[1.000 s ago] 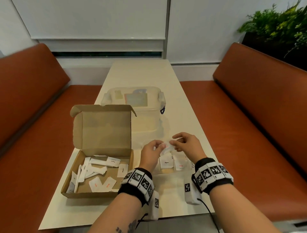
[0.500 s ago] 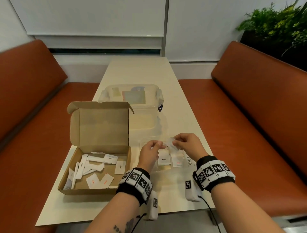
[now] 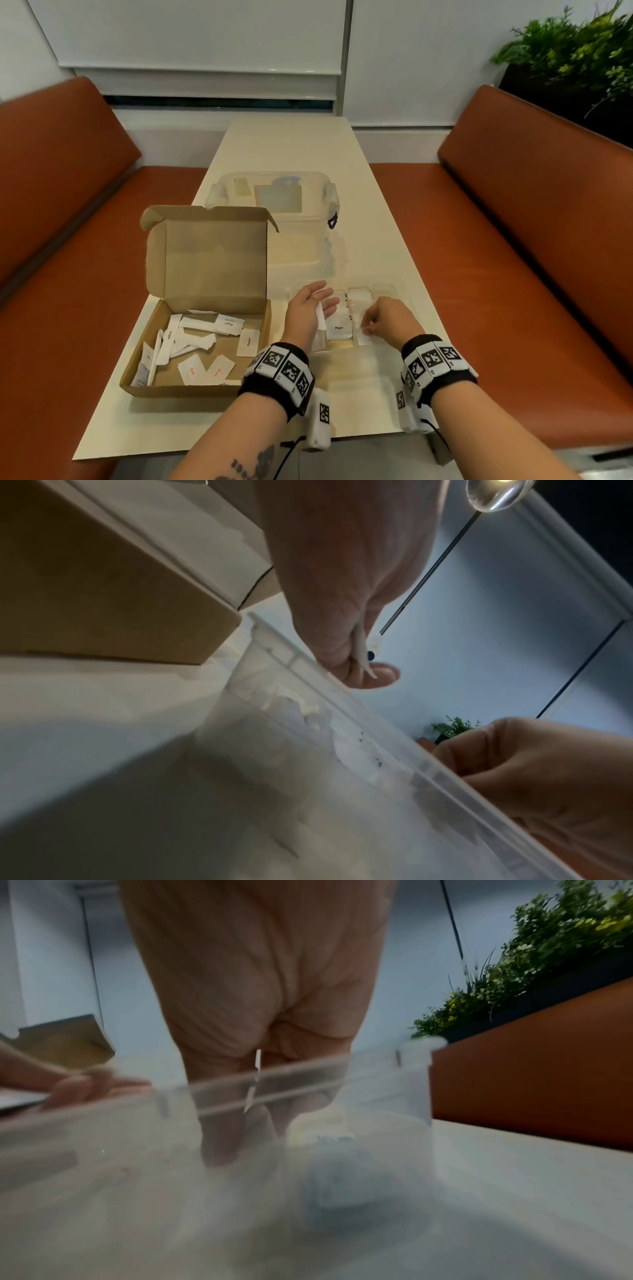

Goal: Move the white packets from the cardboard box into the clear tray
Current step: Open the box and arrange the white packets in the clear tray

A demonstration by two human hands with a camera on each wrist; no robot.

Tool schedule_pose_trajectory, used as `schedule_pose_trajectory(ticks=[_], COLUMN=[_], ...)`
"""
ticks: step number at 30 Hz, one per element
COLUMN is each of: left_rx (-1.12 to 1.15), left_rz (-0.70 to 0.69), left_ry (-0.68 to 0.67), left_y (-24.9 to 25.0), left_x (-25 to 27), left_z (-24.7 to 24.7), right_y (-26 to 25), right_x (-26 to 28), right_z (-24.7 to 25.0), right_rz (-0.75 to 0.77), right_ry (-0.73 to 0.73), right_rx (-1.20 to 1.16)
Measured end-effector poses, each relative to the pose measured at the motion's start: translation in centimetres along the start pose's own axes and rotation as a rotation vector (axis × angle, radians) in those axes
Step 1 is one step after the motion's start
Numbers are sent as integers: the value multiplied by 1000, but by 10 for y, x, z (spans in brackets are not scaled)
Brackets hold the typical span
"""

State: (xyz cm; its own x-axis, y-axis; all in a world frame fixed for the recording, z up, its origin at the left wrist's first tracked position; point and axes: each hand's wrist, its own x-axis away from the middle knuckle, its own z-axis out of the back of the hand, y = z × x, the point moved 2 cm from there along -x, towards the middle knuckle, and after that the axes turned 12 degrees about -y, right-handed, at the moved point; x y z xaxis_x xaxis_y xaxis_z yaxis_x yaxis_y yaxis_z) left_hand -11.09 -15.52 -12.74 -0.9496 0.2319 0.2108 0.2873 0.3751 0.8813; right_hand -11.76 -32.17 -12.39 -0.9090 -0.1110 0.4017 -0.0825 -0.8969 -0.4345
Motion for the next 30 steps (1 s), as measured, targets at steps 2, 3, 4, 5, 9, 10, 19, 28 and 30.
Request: schedule_pose_trajectory(ticks=[2,3,4,5,9,10,19,28,30], left_rx=[16,16,13,7,-1,6,0,-252,-278], left_rz=[-9,-12,-14,-16,-14,-11,-8,-82,-75], left_ry=[-6,-6,-4,-2,6,6,-28,-100,-127], left_y=[1,1,2,2,1,1,5,3,4], left_x=[0,0,0,0,-3,-3,-3,-4,-7], left_z=[-1,-1,-1,-1,2,2,-6,-14,-15], right_y=[1,1,1,1,0,0,-1,-37,-37], right_x=[1,3,4,5,3,2,-1,2,3], right_z=[-4,-6,-7,-7,-5,-7,-8,7,9], right_rz=[8,15,21,29,34,27,4,176,184], right_ry=[15,14,13,14,-3,-11,80,-54,-22], right_rx=[27,36,41,39,43,59,4,-673,-694])
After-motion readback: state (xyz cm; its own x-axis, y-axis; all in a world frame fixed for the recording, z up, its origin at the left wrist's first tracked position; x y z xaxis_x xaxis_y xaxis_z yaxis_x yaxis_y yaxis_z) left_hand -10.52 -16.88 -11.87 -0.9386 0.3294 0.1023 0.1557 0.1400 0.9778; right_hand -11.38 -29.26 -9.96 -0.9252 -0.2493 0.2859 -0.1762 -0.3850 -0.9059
